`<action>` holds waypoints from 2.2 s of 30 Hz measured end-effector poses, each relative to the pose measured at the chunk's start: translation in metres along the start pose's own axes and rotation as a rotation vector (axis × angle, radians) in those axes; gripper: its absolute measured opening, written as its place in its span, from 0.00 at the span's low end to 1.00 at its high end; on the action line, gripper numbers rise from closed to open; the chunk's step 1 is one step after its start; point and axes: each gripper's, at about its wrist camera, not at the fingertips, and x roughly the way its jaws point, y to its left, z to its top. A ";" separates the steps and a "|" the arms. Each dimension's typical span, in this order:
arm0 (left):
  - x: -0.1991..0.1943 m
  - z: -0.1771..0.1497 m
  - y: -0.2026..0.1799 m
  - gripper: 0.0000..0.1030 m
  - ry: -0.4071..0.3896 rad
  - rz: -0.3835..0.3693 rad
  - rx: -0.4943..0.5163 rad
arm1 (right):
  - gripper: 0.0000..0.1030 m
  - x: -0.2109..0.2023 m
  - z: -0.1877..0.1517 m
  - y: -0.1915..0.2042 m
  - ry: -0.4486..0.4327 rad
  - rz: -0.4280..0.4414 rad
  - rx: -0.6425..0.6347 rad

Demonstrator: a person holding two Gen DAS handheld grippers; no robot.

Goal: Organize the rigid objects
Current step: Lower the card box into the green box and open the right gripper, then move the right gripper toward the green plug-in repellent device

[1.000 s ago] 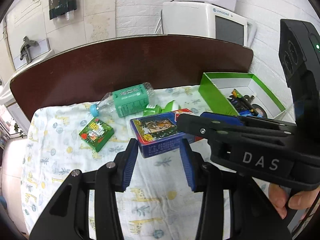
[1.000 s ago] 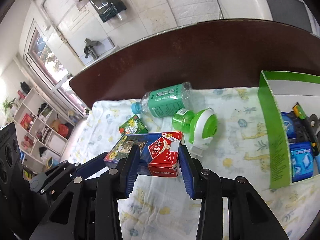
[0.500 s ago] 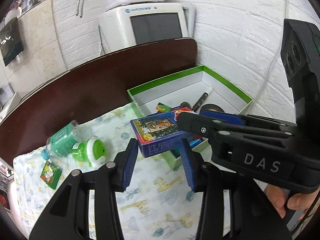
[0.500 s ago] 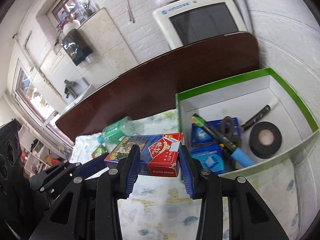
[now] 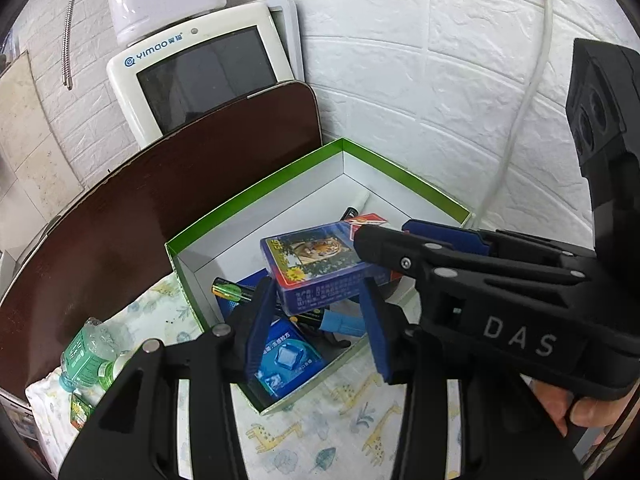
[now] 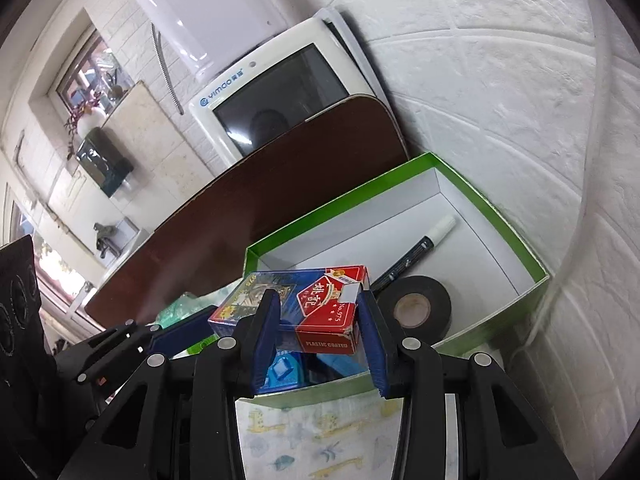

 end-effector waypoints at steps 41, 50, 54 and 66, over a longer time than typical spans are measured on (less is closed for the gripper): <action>-0.027 -0.101 0.186 0.57 0.028 0.277 -0.383 | 0.39 0.064 -0.041 0.092 0.165 0.033 -0.156; -0.019 -0.149 0.229 0.57 0.069 0.255 -0.427 | 0.39 0.115 -0.070 0.153 0.293 0.056 -0.211; -0.008 -0.160 0.237 0.56 0.071 0.202 -0.412 | 0.39 0.135 -0.074 0.163 0.318 0.038 -0.172; 0.024 -0.151 0.243 0.55 0.038 0.070 -0.356 | 0.50 0.185 -0.073 0.186 0.353 -0.032 -0.067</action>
